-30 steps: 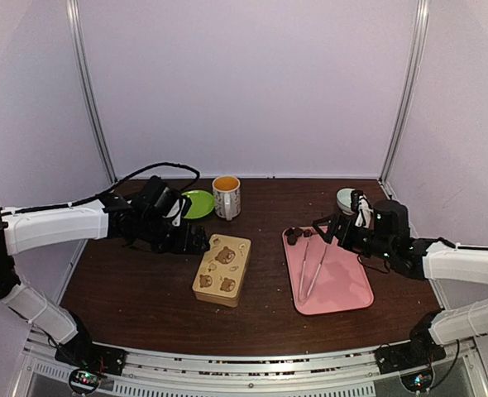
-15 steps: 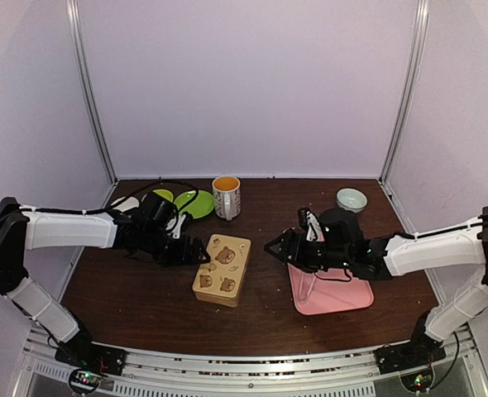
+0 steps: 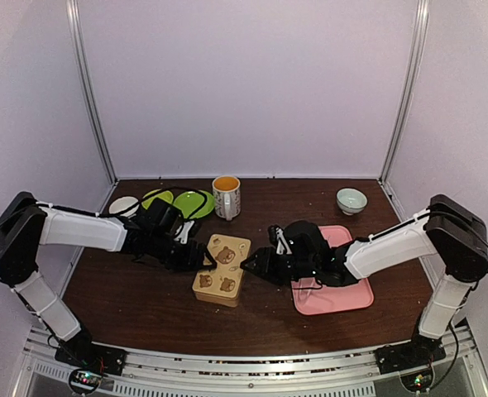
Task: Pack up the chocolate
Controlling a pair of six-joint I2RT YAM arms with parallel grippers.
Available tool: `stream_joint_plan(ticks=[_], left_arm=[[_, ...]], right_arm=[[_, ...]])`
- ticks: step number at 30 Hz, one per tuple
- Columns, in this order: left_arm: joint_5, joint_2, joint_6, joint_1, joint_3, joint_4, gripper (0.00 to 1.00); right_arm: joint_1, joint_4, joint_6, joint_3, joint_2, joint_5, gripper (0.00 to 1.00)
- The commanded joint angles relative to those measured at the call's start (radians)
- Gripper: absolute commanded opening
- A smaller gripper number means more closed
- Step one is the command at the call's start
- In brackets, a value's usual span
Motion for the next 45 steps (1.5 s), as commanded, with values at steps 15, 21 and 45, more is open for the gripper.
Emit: stream_joint_plan(ticks=[15,21,45], left_arm=[[0.122,0.009,-0.054,0.006,-0.042,0.147,0.55],[0.120,-0.012,-0.058,0.006,-0.039,0.138,0.54],[0.140,-0.056,-0.076,0.006,-0.074,0.188,0.56]], right_arm=[[0.008,0.196,0.104,0.053,0.085,-0.107,0.44],[0.008,0.195,0.100,0.052,0.055,-0.108,0.38],[0.016,0.412,0.061,0.025,0.036,-0.188,0.31]])
